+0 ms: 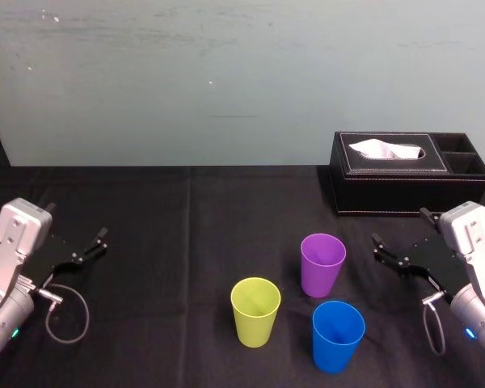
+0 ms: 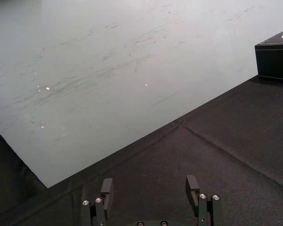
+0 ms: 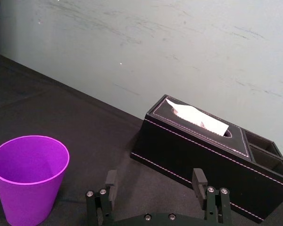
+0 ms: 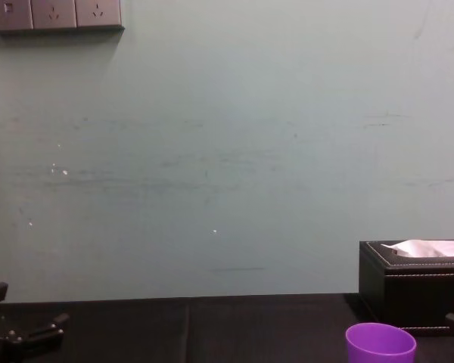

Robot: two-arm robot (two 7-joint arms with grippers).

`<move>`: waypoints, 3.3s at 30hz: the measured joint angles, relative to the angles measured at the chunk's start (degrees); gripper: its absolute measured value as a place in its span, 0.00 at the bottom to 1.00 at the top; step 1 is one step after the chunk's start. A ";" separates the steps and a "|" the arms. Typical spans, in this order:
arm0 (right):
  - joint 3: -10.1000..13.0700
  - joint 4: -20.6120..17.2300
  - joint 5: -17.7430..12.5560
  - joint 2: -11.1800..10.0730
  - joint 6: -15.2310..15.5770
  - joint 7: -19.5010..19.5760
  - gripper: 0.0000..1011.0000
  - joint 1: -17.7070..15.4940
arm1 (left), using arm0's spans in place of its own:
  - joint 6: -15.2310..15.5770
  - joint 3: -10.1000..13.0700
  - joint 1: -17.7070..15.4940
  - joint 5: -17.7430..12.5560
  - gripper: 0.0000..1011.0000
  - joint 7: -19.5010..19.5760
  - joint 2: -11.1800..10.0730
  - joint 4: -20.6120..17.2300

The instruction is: Stack the three plastic cups sequentially using one hand.

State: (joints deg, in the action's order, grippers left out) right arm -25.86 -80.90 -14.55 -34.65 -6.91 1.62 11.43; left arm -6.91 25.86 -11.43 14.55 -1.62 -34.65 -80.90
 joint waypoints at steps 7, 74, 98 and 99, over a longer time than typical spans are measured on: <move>0.00 0.00 0.00 0.00 0.00 0.00 0.99 0.00 | 0.00 0.00 0.00 0.00 0.99 0.00 0.00 0.00; 9.70 -13.17 -10.98 -9.35 6.67 -9.22 0.99 -13.61 | 0.00 0.00 0.00 0.00 0.99 0.00 0.00 0.00; 13.32 -19.89 -18.32 -15.21 9.24 -26.28 0.99 -27.11 | 0.00 0.00 0.00 0.00 0.99 0.00 0.00 0.00; 13.08 -19.80 -18.05 -14.92 8.94 -26.57 0.99 -26.93 | 0.00 0.00 0.00 0.00 0.99 0.00 0.00 0.00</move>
State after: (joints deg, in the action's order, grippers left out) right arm -12.78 -100.70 -32.60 -49.57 2.03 -24.95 -15.50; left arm -6.91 25.86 -11.43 14.55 -1.62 -34.65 -80.90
